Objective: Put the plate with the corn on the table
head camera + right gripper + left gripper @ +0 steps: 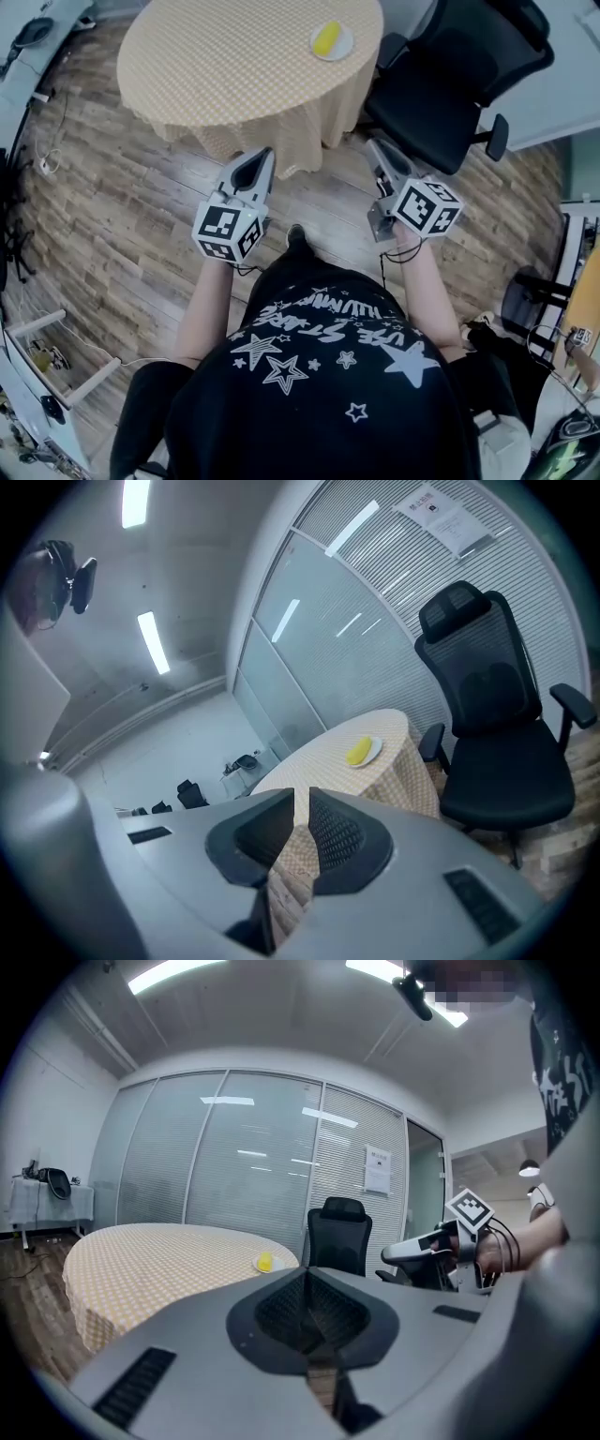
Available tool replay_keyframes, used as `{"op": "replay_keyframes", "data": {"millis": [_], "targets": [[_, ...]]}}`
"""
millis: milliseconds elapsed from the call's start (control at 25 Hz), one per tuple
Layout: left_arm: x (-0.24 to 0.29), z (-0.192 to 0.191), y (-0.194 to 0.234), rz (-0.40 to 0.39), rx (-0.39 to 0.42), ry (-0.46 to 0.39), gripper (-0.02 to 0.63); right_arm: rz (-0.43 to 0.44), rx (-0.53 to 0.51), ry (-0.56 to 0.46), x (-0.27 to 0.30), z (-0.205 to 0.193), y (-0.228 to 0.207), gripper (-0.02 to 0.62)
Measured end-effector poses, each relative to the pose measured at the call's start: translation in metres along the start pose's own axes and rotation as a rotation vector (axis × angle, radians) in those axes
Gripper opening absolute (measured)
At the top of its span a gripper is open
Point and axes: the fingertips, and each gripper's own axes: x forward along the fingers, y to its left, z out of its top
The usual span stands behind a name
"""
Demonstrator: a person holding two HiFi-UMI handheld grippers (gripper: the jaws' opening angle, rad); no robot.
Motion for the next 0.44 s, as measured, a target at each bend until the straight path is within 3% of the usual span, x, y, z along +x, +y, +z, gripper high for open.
{"op": "replay_keyframes", "data": {"millis": [440], "targets": [[-0.023, -0.012, -0.097, 0.019, 0.005, -0.004, 0.008, 0.052, -0.043, -0.021, -0.104, -0.009, -0.008, 0.051]]}}
